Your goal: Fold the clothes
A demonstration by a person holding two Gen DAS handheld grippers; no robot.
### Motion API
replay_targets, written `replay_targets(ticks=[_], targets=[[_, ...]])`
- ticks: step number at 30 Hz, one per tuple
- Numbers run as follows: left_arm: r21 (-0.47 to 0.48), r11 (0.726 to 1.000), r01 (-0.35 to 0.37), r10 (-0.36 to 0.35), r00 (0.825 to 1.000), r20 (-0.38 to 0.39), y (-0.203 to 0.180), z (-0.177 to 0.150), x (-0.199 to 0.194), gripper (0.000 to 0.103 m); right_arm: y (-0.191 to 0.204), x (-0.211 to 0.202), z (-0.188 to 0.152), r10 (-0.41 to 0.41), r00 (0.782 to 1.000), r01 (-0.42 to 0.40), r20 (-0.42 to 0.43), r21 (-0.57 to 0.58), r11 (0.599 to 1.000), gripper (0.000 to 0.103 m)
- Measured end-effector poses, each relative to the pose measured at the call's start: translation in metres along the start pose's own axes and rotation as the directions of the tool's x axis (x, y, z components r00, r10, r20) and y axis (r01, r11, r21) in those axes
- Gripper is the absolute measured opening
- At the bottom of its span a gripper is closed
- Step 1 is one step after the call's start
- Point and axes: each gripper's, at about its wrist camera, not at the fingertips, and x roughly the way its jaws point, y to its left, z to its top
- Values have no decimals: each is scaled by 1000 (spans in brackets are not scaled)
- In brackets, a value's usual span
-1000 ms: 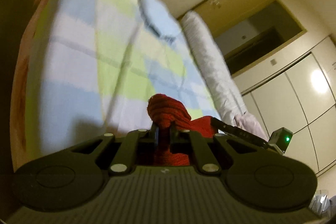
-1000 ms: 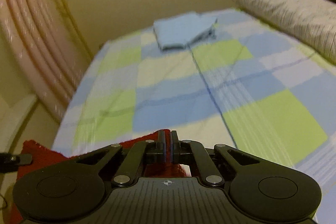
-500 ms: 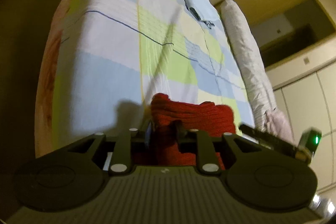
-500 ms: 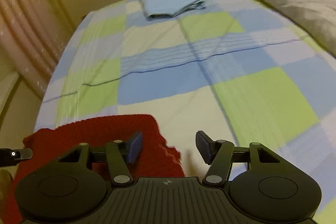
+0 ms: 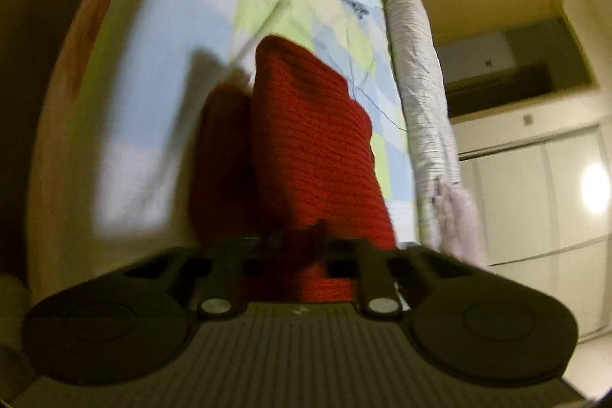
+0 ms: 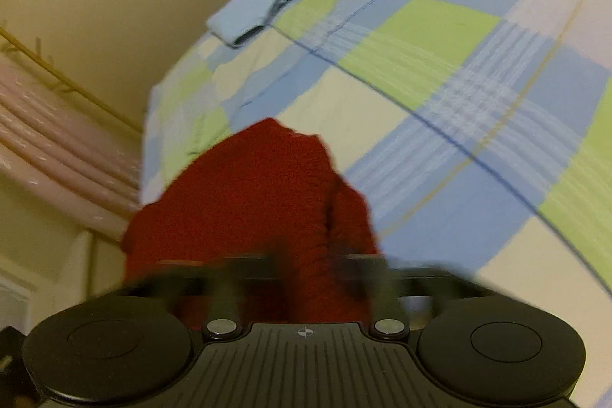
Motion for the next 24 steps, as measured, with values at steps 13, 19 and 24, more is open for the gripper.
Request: replay_targets(ticks=[13, 19, 24], targets=[[222, 927, -303, 300, 953, 50, -58, 3, -18, 21, 66, -11, -8, -336, 937, 347, 92, -330, 878, 56], [419, 882, -215, 231, 973, 14, -112, -6, -2, 12, 100, -45, -25, -203, 974, 224, 97, -347, 910, 51], [508, 824, -253, 304, 953, -18, -120, -29, 43, 10, 118, -19, -52, -153, 988, 153, 33, -415, 897, 38]])
